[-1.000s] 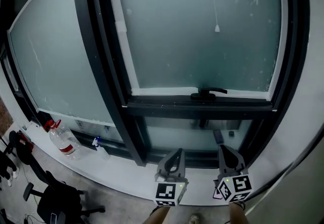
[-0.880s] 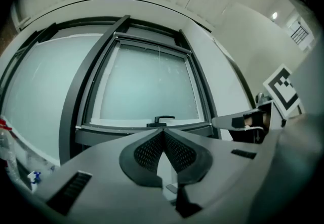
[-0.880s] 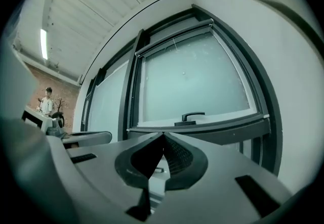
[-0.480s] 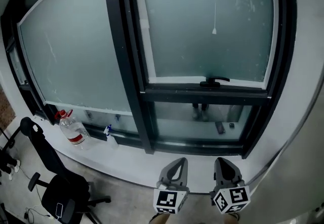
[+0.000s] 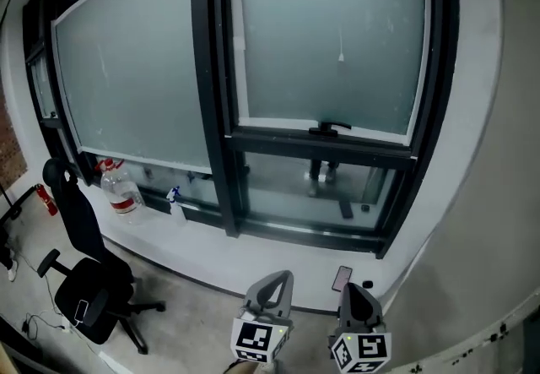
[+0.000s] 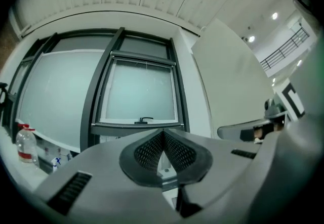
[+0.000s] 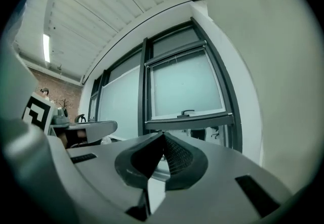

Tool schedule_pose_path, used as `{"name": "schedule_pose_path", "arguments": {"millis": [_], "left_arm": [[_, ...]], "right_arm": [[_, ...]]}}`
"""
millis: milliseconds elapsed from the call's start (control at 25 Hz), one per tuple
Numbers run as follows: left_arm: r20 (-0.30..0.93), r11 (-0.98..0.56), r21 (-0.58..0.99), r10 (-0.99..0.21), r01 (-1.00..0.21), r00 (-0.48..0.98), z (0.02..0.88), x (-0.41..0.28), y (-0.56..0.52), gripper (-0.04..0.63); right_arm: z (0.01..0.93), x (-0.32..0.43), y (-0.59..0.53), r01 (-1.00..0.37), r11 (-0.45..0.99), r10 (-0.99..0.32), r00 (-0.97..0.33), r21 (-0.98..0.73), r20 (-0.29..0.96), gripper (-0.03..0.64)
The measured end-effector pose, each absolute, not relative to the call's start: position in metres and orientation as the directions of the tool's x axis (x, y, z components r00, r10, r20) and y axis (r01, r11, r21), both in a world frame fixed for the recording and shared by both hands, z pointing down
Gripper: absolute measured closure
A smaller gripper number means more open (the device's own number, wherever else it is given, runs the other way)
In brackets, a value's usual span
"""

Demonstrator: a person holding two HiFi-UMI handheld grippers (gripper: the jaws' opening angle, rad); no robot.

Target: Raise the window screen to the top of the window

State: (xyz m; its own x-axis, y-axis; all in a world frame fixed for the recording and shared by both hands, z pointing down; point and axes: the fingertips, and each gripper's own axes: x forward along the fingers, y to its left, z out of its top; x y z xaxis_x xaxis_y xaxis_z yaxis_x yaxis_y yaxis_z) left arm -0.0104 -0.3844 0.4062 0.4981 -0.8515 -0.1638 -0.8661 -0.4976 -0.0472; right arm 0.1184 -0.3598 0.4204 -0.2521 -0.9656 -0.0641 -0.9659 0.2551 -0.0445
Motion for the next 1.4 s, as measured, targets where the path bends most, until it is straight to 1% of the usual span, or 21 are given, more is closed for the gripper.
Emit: {"name": "schedule_pose_path", "arguments": {"millis": [80,200,280,560,720,920,1040,1160,1320,1400], "left_arm": [[-0.159,-0.495,-0.017,-0.856,-0.869,0.492,0.407,0.002,-0.349,0.592],[-0.133,-0.479,-0.04,-0.868,-0.877,0.479,0.412,0.009,-0.307,0.592],[-0.132,-0.469,-0.018,-0.874,-0.883,0.467,0.409,0.007,-0.286,0.592],[-0.126,-0.45,-0.067,-0.882,-0.891,0.455,0.401,-0.005,-0.232,0.592],[-0.111,-0.42,-0.064,-0.899,-0.905,0.424,0.409,-0.03,-0.208,0.592],[-0.105,-0.375,-0.021,-0.921,-0.927,0.375,0.423,-0.083,-0.157,0.592],[-0.131,-0.351,0.0,-0.928,-0.937,0.348,0.422,-0.118,-0.121,0.592],[-0.141,-0.35,-0.024,-0.926,-0.937,0.349,0.413,-0.153,-0.076,0.592],[-0.126,-0.332,-0.117,-0.93,-0.936,0.346,0.396,-0.19,-0.032,0.592],[-0.127,-0.304,-0.108,-0.94,-0.946,0.317,0.399,-0.203,-0.016,0.592]], "right_arm": [[0.428,0.131,-0.329,-0.964,0.261,-0.965,-0.26,-0.048,-0.035,0.609],[0.439,0.139,-0.287,-0.956,0.29,-0.957,-0.291,-0.051,0.0,0.609],[0.442,0.143,-0.264,-0.952,0.302,-0.953,-0.303,-0.039,0.017,0.609],[0.446,0.159,-0.219,-0.958,0.273,-0.961,-0.275,-0.087,0.018,0.609],[0.453,0.151,-0.202,-0.963,0.251,-0.966,-0.255,-0.099,0.03,0.609],[0.458,0.114,-0.157,-0.961,0.265,-0.963,-0.268,-0.078,0.035,0.609],[0.454,0.089,-0.125,-0.962,0.267,-0.963,-0.268,-0.059,0.027,0.609],[0.442,0.063,-0.086,-0.965,0.256,-0.967,-0.256,-0.061,-0.005,0.61],[0.432,0.042,-0.058,-0.968,0.247,-0.969,-0.246,-0.044,-0.031,0.609],[0.439,0.029,-0.053,-0.963,0.265,-0.964,-0.263,-0.045,-0.031,0.609]]}}
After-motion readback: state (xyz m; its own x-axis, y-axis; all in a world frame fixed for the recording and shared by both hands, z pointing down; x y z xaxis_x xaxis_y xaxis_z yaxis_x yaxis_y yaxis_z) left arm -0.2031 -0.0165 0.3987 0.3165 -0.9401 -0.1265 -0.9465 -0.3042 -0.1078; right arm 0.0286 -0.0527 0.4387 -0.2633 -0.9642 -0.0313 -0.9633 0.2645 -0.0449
